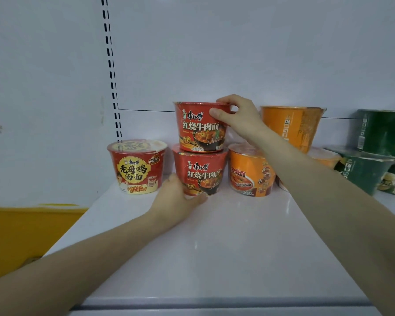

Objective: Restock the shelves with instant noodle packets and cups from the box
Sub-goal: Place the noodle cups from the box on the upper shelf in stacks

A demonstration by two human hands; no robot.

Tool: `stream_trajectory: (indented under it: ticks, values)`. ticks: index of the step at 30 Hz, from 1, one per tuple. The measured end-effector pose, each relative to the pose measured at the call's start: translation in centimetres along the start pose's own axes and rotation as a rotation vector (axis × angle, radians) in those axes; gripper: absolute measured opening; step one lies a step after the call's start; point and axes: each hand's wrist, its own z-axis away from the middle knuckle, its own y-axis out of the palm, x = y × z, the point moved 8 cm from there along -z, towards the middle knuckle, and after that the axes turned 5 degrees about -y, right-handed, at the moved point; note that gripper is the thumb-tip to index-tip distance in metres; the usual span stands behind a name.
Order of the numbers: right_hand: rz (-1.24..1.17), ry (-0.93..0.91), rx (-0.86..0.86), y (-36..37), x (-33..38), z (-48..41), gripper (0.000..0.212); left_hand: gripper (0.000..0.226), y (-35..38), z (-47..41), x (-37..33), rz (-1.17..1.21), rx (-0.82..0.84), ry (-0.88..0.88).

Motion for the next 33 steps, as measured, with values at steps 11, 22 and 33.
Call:
stream_trajectory:
  ticks: [11,22,33]
  values:
    - [-0.023,-0.003,-0.034,-1.1,0.2,0.1,0.041,0.094,2.6,-4.5,1.7,0.176,-0.070,-0.198]
    - [-0.010,-0.010,-0.016,0.8,0.1,0.2,0.039,0.088,2.3,-4.4,1.8,0.183,-0.090,-0.192]
    - [0.114,-0.055,-0.002,1.3,1.0,0.0,0.038,0.086,2.2,-4.6,1.8,0.182,-0.088,-0.173]
